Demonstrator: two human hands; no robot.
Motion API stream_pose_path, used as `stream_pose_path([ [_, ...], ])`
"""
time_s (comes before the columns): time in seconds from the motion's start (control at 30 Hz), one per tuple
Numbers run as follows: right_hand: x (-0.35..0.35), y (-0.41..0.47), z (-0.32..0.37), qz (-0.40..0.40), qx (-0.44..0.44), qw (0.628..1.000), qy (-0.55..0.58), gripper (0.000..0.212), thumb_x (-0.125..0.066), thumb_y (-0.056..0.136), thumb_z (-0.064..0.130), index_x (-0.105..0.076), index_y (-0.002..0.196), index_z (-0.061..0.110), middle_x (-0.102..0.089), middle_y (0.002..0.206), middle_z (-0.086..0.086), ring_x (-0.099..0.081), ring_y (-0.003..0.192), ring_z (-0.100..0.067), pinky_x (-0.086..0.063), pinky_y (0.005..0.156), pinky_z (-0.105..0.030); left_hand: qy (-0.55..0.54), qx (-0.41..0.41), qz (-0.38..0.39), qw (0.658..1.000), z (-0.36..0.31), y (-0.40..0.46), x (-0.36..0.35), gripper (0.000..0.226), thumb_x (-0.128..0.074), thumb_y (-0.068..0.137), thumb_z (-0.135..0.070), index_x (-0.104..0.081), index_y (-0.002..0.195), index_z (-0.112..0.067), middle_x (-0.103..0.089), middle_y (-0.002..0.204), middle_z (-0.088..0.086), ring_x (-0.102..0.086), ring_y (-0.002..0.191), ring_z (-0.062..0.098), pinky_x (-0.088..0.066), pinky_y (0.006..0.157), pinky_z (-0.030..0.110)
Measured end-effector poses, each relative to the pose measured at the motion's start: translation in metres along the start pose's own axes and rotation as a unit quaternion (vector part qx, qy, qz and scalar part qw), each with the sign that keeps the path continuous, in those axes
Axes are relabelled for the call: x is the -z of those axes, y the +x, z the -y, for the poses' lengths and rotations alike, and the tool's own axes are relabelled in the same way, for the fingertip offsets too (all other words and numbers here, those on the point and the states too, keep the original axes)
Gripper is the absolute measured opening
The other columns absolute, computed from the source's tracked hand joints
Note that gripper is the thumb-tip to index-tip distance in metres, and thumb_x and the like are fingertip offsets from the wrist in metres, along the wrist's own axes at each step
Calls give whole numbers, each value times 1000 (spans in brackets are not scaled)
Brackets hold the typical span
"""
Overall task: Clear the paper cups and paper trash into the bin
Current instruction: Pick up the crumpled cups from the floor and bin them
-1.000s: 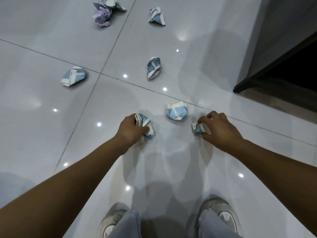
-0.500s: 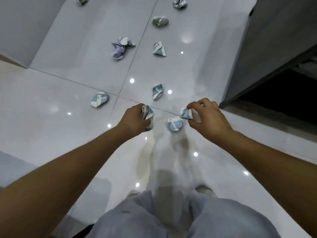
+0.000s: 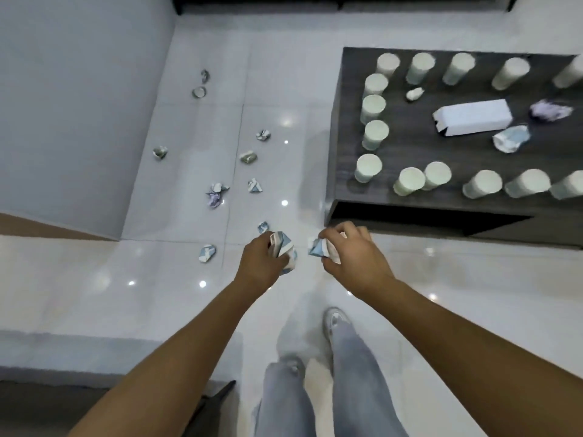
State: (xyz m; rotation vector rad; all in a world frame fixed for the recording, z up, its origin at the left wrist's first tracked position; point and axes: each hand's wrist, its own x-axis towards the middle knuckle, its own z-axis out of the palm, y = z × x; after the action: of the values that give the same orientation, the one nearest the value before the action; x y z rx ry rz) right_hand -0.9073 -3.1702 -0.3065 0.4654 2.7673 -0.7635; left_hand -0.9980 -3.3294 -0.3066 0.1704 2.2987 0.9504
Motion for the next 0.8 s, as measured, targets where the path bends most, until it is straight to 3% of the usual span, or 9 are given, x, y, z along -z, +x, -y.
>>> stream_pose_path([
  [0.07,32,-36,5,-22,-31,999,4,42,-59,89,27,-50,130,25,-46,126,-2,-40,113,-24,-42,91,-34,12,-30,20,999,-33,-30,1,15,-63,84,-7,-56,95,-1,-60,92,14,-53,80,22,-39,62,25],
  [0.17,64,-91,7,-81,-90,992,19,42,-59,89,28,-49,130,26,-45,125,-1,-40,113,-24,-45,88,-35,16,-85,62,994,-75,-72,-6,15,-60,85,-1,-56,99,5,-55,91,16,-48,68,14,-41,48,10],
  [0.37,102,-217,-6,-176,-202,963,39,41,-61,88,29,-50,128,26,-47,124,-2,-41,114,-25,-47,87,-34,89,-196,153,965,-134,-159,-46,12,-60,84,0,-52,87,-9,-49,74,-4,-47,64,9,-38,45,2],
  [0.43,111,-263,-21,-209,-246,946,43,40,-61,89,30,-50,127,26,-47,124,-1,-42,113,-24,-47,83,-33,128,-232,186,946,-151,-183,-70,12,-61,83,-2,-53,87,-11,-51,76,-4,-51,67,12,-42,49,5],
  [0.5,119,-312,-39,-239,-291,925,52,39,-62,89,30,-50,126,26,-48,124,-1,-42,112,-23,-47,80,-32,170,-268,219,923,-169,-210,-99,13,-61,82,-4,-54,88,-13,-55,79,-3,-54,68,12,-48,58,19],
  [0.6,127,-387,-70,-275,-351,893,67,41,-62,89,30,-49,128,25,-48,126,-1,-42,112,-23,-44,78,-29,217,-326,254,885,-195,-259,-151,12,-61,82,-5,-54,89,-13,-56,82,-1,-52,67,11,-40,53,20],
  [0.8,131,-552,-148,-320,-448,831,77,43,-60,90,30,-47,131,26,-46,129,-2,-41,115,-24,-41,78,-28,272,-416,328,804,-236,-375,-295,8,-60,79,-4,-55,83,-9,-59,81,6,-55,71,21,-48,60,30],
])
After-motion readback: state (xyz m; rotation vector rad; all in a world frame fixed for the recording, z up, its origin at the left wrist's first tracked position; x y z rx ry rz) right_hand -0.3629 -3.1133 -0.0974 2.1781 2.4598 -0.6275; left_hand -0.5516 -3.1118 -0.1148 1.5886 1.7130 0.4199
